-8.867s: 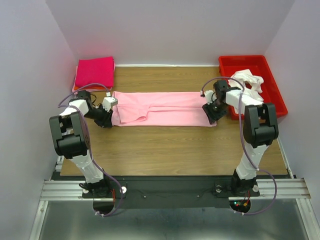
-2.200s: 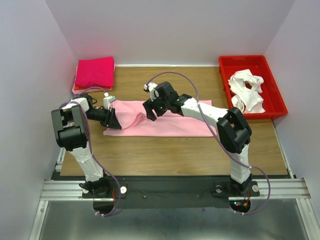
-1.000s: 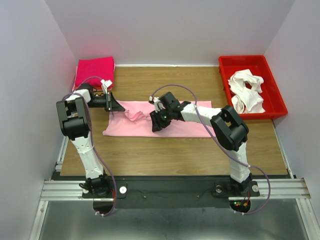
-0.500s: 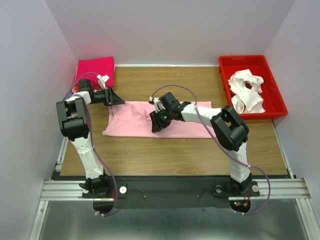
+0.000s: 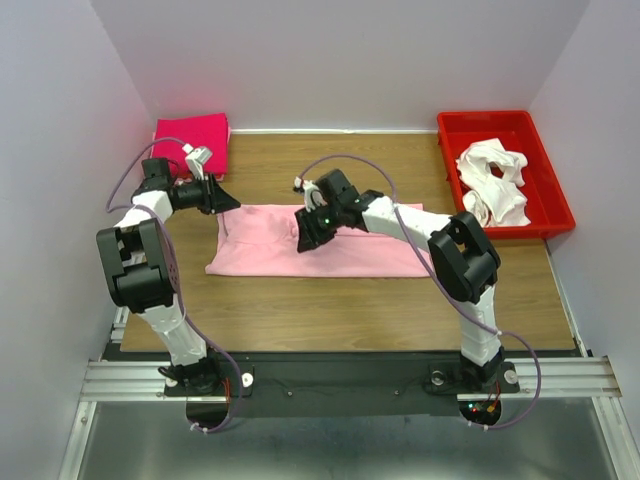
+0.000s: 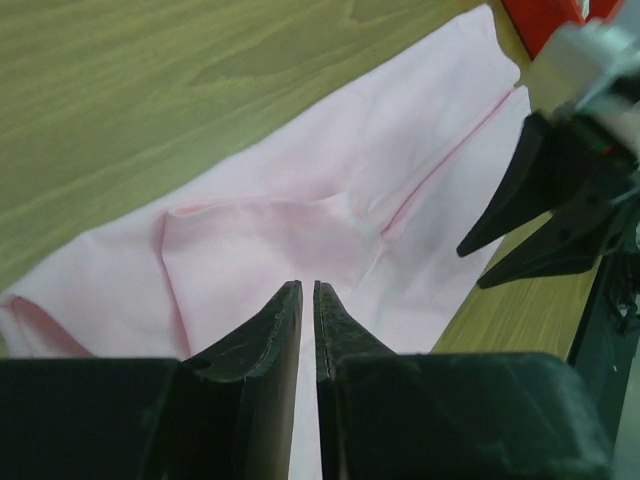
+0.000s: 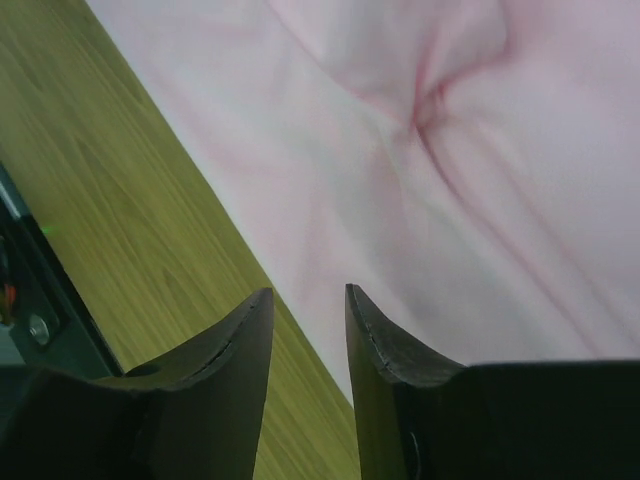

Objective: Fold and stack the t-shirts
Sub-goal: Fold the tshirt

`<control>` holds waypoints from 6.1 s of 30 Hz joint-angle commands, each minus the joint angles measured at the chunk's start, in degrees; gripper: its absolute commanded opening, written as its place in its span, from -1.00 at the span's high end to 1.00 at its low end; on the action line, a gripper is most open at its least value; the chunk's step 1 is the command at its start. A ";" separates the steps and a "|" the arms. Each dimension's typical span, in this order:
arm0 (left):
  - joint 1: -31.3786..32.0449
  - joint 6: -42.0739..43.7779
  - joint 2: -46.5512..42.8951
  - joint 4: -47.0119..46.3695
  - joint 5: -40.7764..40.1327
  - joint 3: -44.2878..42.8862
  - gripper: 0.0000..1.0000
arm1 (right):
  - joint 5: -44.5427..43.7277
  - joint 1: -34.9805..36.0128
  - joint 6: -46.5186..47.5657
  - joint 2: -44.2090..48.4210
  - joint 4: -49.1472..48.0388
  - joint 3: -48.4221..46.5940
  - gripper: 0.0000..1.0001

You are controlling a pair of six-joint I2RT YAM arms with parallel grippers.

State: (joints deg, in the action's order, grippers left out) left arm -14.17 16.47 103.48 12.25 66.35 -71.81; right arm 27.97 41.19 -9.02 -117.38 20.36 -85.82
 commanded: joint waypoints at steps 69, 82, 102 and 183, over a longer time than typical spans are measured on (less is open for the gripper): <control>23.75 -3.47 20.95 11.20 -53.78 -20.88 1.00 | -11.20 -14.57 18.25 7.77 20.33 16.99 0.42; 27.71 -2.75 23.28 13.86 -48.07 -49.50 0.96 | 1.14 -9.02 16.39 20.18 20.95 13.83 0.14; 27.97 -7.06 12.17 7.61 -35.85 -15.29 0.90 | -0.28 -9.55 7.19 10.09 6.72 3.22 0.24; 38.60 46.03 -51.81 4.81 -30.57 43.75 -0.20 | -10.02 3.62 47.51 39.70 1.54 37.74 -0.54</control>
State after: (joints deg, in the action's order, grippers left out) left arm 20.58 57.25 52.45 18.74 35.27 -31.83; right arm 22.85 40.77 35.11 -76.99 31.27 -50.15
